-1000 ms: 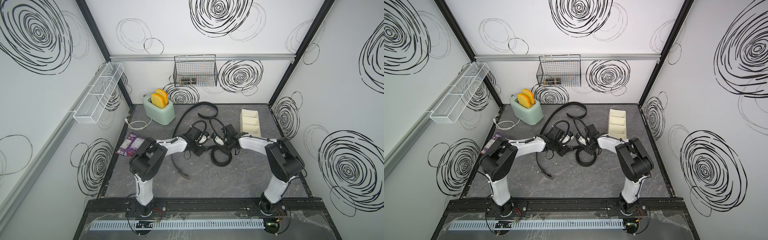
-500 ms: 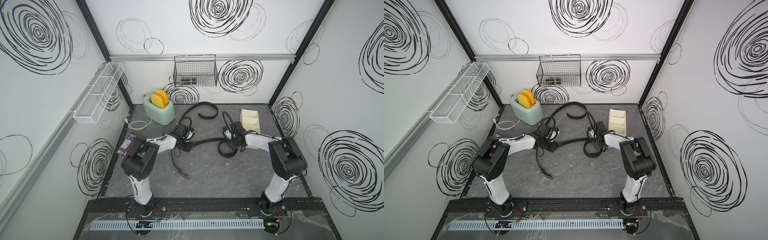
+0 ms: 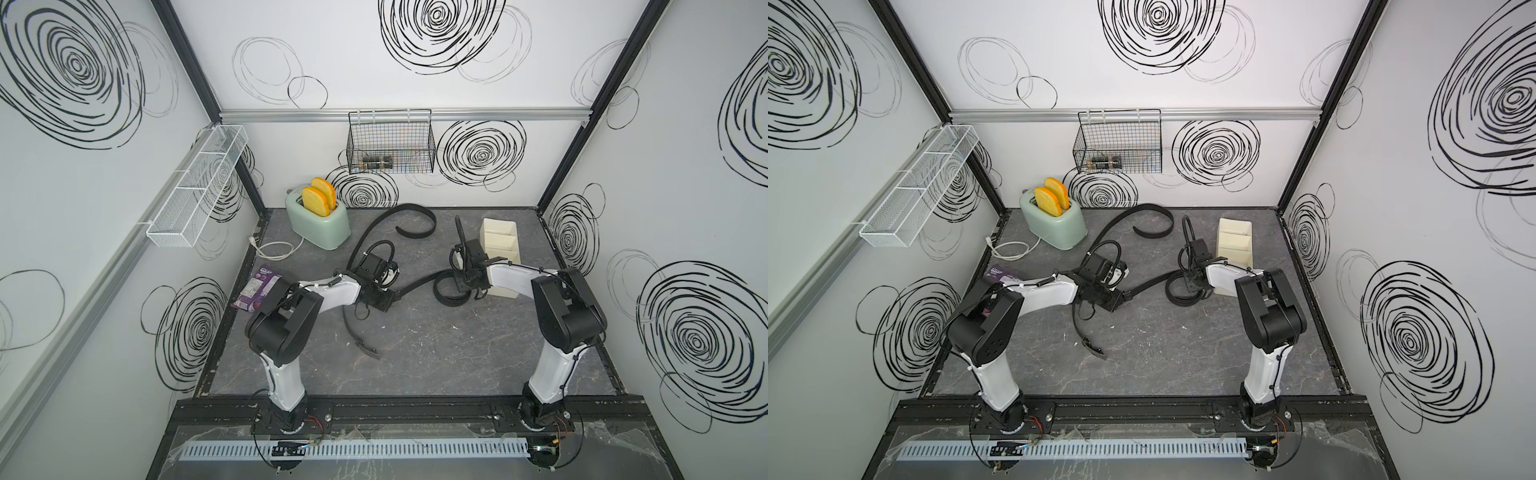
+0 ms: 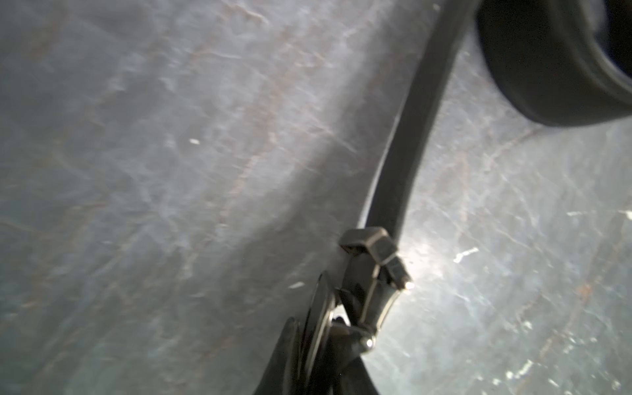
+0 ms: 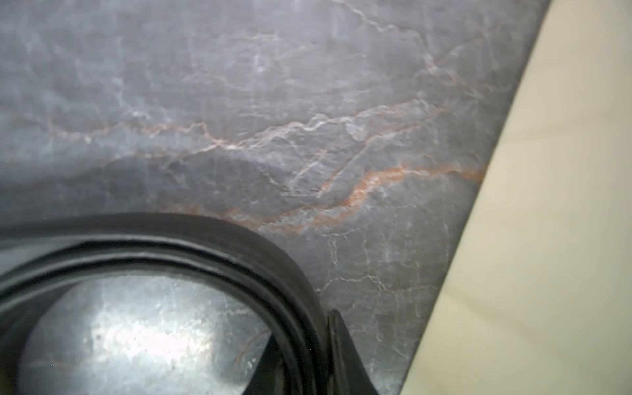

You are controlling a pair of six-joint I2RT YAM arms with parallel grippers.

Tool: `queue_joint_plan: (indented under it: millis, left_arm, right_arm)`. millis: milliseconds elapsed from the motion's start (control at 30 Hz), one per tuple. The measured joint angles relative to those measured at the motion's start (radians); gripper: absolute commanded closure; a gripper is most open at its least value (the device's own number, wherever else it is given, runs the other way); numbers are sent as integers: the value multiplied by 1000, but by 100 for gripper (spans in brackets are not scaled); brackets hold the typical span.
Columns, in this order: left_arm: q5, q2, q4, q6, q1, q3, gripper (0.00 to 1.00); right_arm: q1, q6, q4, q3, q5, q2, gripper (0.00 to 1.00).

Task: Place the belts into the storage roll
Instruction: Roll the belt at the center of the board.

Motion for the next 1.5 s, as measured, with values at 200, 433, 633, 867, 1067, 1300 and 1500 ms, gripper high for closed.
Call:
queue_joint_plan:
  millis: [200,433,633,867,1067,1300,1500]
  left_arm:
    - [-5,-2,12,-36,-101,-6,82]
    - [-4,35,8,-93,-215,42,76]
    - [7,64,11,-146,-273,80,68]
    - [80,73,45,-208,-262,82,60]
    - [162,65,92,-275,-216,53,51]
    - [232,-66,62,-319,-132,-13,46]
    - [267,-253,55,-360,-31,-49,44]
  right_arm:
    - [18,163,16,0,-10,5,92]
    - [93,379,121,-48,-14,-3,100]
    - [129,484,152,-80,-7,-21,100]
    - [140,513,149,-80,-1,-21,100]
    - [141,500,143,-78,-1,-21,100]
    - [141,485,141,-77,-1,-21,100]
    - [141,476,131,-71,-2,-19,100]
